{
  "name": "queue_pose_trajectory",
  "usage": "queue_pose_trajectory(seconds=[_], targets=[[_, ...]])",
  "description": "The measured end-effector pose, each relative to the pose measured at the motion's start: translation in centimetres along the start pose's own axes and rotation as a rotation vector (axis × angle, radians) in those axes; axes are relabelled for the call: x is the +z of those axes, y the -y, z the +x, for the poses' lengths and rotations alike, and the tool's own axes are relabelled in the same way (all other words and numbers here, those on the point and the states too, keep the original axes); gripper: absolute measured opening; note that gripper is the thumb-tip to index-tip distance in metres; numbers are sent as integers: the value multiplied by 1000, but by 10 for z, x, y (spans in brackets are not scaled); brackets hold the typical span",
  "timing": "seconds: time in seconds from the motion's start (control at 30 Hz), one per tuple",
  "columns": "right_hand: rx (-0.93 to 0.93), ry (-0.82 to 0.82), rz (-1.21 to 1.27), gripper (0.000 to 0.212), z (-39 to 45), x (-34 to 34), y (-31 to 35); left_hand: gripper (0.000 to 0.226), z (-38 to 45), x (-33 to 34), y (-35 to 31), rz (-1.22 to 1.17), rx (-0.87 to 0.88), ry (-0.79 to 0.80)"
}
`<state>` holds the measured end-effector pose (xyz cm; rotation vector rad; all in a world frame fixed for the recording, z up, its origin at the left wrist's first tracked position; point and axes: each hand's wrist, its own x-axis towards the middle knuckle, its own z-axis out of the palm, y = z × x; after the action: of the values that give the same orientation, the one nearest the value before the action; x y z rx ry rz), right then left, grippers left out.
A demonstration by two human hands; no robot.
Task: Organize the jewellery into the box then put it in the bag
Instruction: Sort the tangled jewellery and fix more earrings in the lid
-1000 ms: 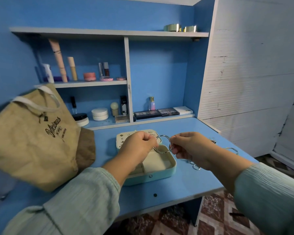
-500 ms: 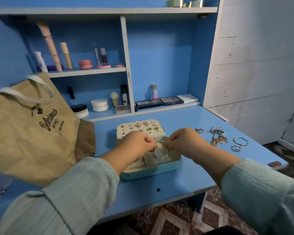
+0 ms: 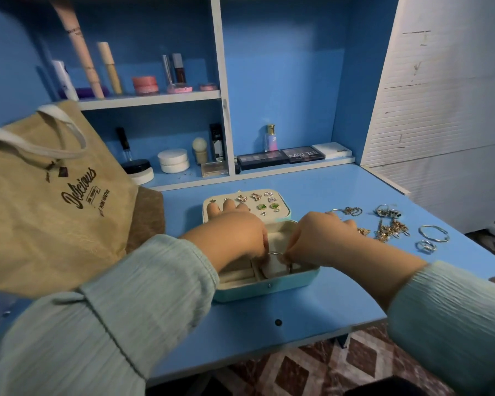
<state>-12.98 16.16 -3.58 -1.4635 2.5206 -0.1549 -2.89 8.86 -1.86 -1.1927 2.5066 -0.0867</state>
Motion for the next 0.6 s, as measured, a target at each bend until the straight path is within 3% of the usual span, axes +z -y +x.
queue_pose_trajectory(seconds=[0.13,0.6], targets=[[-31,-18,-22,33,1,4,2,39,1,2,0,3,10,15],[-108,-41,28,20,-6,3,-6,37,-3,-2,-1,59,15,5]])
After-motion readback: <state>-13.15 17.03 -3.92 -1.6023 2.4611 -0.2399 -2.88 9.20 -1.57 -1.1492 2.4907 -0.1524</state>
